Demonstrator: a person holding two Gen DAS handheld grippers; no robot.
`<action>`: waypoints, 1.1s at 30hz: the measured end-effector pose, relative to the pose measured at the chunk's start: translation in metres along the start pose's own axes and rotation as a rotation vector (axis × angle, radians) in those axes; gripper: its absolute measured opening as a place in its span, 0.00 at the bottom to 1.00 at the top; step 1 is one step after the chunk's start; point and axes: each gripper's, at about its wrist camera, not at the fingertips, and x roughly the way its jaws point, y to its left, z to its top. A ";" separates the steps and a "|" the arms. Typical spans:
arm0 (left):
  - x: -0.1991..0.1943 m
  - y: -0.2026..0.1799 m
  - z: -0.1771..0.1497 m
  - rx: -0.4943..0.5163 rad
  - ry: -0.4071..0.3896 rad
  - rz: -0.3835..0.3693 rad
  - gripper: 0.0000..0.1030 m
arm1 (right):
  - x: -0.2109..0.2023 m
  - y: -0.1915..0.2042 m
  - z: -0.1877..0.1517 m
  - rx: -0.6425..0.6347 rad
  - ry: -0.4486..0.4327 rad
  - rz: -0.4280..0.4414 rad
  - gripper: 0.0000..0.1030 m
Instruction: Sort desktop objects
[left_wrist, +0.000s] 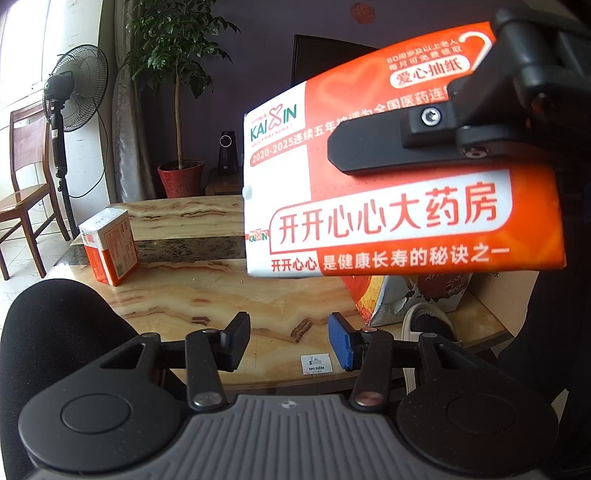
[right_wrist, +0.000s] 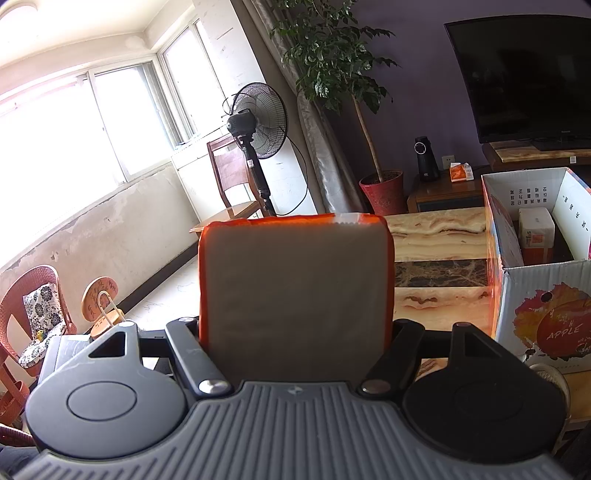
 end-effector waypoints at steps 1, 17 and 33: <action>0.000 0.000 0.000 0.000 0.000 0.000 0.47 | 0.000 0.000 0.000 0.000 0.000 0.000 0.72; 0.000 0.000 0.000 0.001 0.001 0.000 0.47 | 0.001 0.000 0.000 -0.001 0.001 -0.002 0.72; 0.001 -0.001 0.000 0.001 0.002 -0.002 0.47 | 0.000 0.002 0.000 0.000 0.006 -0.002 0.72</action>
